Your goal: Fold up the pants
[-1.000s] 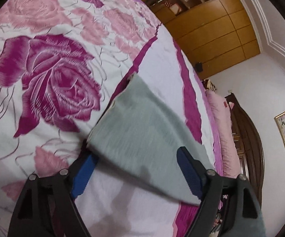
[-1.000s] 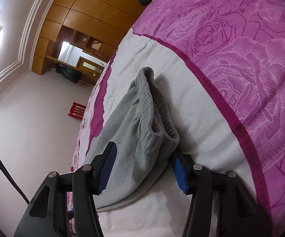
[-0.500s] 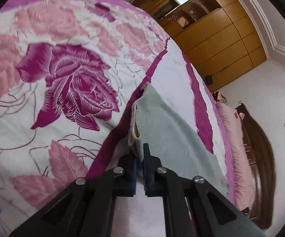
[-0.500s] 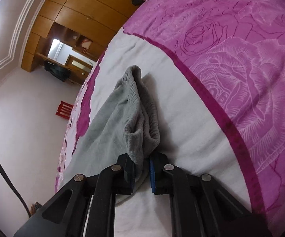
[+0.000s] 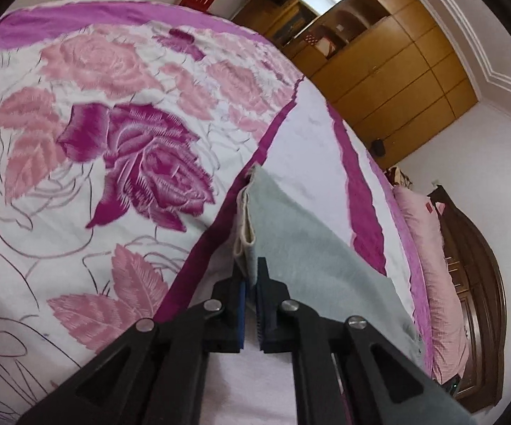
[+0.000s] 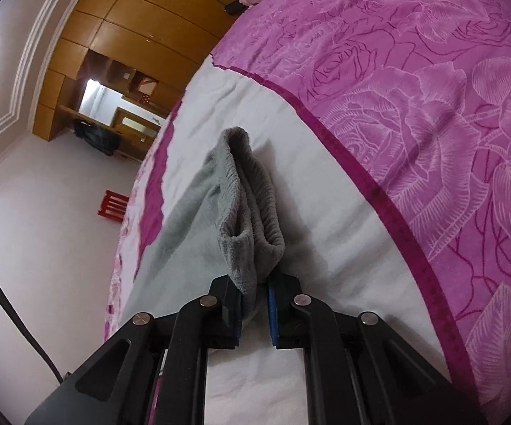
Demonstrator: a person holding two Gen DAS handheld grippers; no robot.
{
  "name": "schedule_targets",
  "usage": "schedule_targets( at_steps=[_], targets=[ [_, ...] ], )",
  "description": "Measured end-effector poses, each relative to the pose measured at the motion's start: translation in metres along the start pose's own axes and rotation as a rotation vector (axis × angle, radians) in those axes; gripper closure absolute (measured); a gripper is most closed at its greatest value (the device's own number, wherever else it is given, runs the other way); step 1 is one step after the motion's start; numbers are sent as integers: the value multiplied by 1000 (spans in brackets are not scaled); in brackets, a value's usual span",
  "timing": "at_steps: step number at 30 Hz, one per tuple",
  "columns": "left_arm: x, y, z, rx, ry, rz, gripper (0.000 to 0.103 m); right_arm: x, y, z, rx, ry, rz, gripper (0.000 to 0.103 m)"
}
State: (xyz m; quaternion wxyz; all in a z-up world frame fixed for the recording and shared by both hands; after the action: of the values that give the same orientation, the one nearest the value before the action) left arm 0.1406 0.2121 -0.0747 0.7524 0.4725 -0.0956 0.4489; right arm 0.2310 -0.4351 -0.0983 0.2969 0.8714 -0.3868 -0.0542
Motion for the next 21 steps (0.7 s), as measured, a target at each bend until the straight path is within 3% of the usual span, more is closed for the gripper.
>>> schedule_targets(
  at_steps=[12, 17, 19, 21],
  targets=[
    [18, 10, 9, -85, 45, 9, 99, 7, 9, -9, 119, -29, 4, 91],
    [20, 10, 12, -87, 36, 11, 99, 12, 8, -3, 199, -122, -18, 91],
    [17, 5, 7, -70, 36, -5, 99, 11, 6, 4, 162, -132, -28, 91],
    [7, 0, 0, -28, 22, -33, 98, 7, 2, 10, 73, -103, -32, 91]
  ],
)
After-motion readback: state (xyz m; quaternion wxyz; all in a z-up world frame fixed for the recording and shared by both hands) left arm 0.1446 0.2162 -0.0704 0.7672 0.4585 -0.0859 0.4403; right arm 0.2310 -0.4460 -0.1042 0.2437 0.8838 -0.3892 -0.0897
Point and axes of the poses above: each gripper's, at about its wrist camera, not at the fingertips, and y roughly against the way its jaws point, z to its right, x to its top, the point moved 8 cm from there along -y, roughly the way its jaws point, and after that the axes turned 10 degrees about -y, right-handed, at the moved point
